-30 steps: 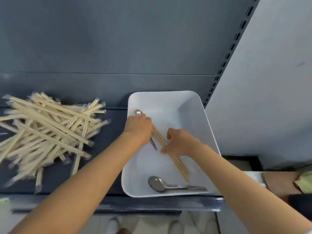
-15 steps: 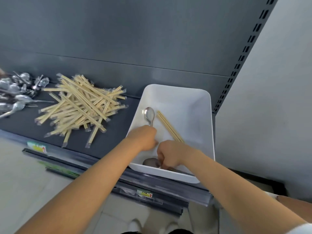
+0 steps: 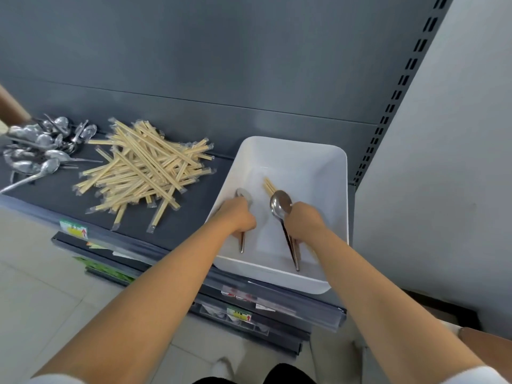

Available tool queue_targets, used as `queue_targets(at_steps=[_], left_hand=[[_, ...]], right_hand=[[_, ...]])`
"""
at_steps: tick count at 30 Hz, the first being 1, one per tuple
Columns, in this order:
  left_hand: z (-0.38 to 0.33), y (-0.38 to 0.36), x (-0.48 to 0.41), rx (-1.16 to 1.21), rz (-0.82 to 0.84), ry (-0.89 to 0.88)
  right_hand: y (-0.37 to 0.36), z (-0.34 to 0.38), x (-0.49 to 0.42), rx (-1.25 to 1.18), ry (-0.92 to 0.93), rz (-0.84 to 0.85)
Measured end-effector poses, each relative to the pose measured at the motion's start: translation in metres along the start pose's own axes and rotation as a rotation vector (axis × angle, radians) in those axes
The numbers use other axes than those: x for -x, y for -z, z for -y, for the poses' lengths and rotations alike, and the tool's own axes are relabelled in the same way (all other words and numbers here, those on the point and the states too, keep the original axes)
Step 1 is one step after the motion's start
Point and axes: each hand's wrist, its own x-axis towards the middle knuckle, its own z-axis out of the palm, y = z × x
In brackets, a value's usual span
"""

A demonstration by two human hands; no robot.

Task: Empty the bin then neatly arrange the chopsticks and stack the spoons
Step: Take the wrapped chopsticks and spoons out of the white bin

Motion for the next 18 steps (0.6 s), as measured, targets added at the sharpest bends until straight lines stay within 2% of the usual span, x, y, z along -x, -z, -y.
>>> queue_targets(at_steps=[3,6,9,12,18], left_hand=[[0.003,-0.003,-0.005,0.438,0.070,0.003],[0.001,0.010,0.000,0.782,0.062,-0.126],[0.005,0.030,0.011,0.841,0.000,-0.301],[0.021,0.055,0.023,0.858,-0.076,-0.471],[0.110,0.128,0.028,0.780,-0.277,-0.639]], right_hand=[[-0.003,0.003,-0.011,-0.374,-0.090,-0.031],[0.001,0.015,-0.011,-0.834,-0.132,-0.057],[0.011,0.040,-0.002,-1.027,-0.051,-0.053],[0.015,0.079,0.006,-1.071,0.065,-0.046],[0.004,0.194,0.010,-1.119,0.189,-0.061]])
